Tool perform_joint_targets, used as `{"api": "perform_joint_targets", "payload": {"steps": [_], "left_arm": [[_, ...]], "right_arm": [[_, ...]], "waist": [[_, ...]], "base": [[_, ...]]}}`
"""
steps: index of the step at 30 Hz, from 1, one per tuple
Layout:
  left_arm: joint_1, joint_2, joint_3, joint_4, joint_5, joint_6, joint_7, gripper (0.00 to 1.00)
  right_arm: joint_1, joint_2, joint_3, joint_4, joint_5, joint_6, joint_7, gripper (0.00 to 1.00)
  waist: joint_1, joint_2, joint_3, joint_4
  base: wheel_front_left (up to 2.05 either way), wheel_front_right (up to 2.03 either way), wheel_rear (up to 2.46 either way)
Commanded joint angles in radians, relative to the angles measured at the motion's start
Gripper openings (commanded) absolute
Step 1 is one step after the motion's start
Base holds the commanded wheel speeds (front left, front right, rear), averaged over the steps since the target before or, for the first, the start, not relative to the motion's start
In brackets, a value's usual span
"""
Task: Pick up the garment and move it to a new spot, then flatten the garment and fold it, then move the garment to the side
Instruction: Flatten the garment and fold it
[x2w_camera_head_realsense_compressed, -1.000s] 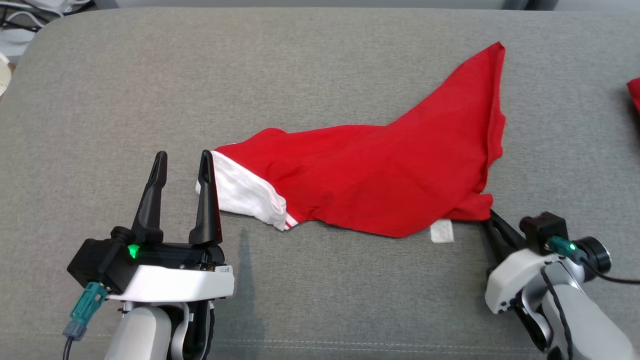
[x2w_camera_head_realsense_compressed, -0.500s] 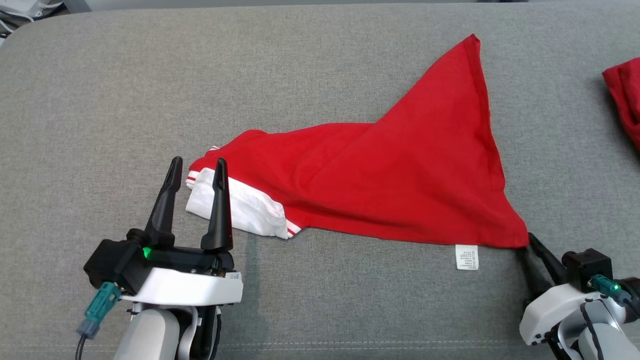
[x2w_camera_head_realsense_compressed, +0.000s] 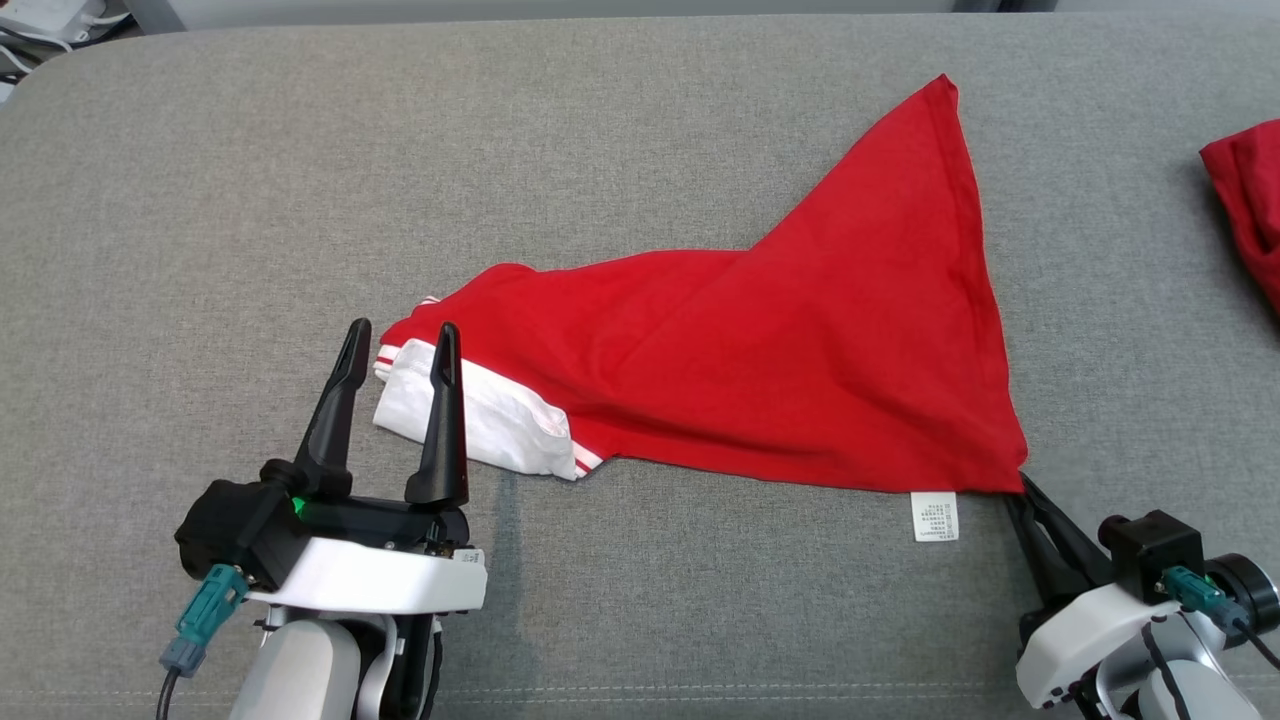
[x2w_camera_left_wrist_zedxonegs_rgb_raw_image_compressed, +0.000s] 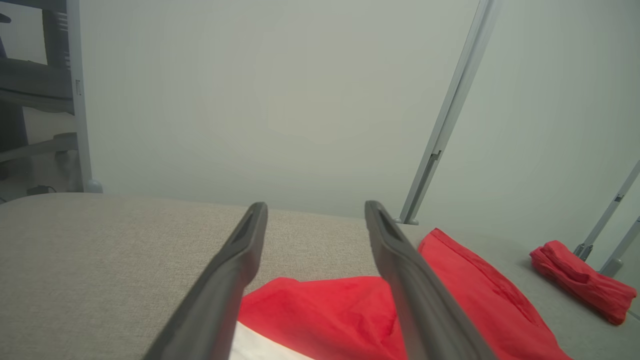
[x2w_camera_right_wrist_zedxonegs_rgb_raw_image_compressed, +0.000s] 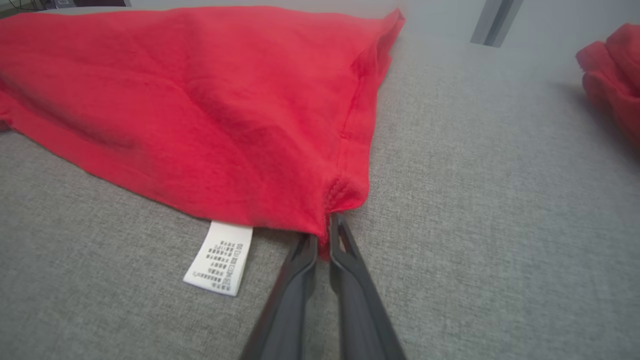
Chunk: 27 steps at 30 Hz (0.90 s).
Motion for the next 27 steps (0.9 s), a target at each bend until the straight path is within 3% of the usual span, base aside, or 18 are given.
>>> {"api": "perform_joint_targets", "payload": {"steps": [1, 8, 13, 15, 27], "left_arm": [[-0.005, 0.009, 0.034, -0.021, 0.013, -0.002, -0.005, 1.00], [-0.007, 0.009, 0.025, 0.020, 0.043, -0.007, -0.005, 1.00], [-0.062, 0.009, 0.010, 0.268, 0.062, 0.035, 0.002, 1.00], [-0.086, 0.009, 0.012, 0.304, 0.063, 0.045, 0.015, 1.00], [-0.290, 0.077, -0.022, 0.486, 0.138, 0.094, 0.189, 1.00]], "right_arm": [[0.020, -0.021, 0.023, -0.031, 0.007, -0.001, -0.006, 0.00], [0.038, -0.040, -0.003, -0.037, 0.002, -0.001, -0.006, 0.00], [0.053, -0.049, -0.030, -0.038, -0.011, -0.001, -0.006, 0.00], [0.054, -0.049, -0.031, -0.040, -0.013, -0.001, -0.005, 0.00], [0.037, -0.043, -0.024, -0.060, -0.016, -0.001, 0.002, 0.00]], "waist": [[0.0000, 0.0000, -0.001, 0.000], [0.0000, 0.0000, -0.003, 0.004], [0.0000, 0.0000, -0.007, 0.003], [0.0000, 0.0000, -0.006, 0.002], [0.0000, 0.0000, 0.020, -0.012]], "base": [[0.00, 0.00, 0.00], [0.00, 0.00, 0.00], [0.00, 0.00, 0.00], [0.00, 0.00, 0.00], [0.00, 0.00, 0.00]]}}
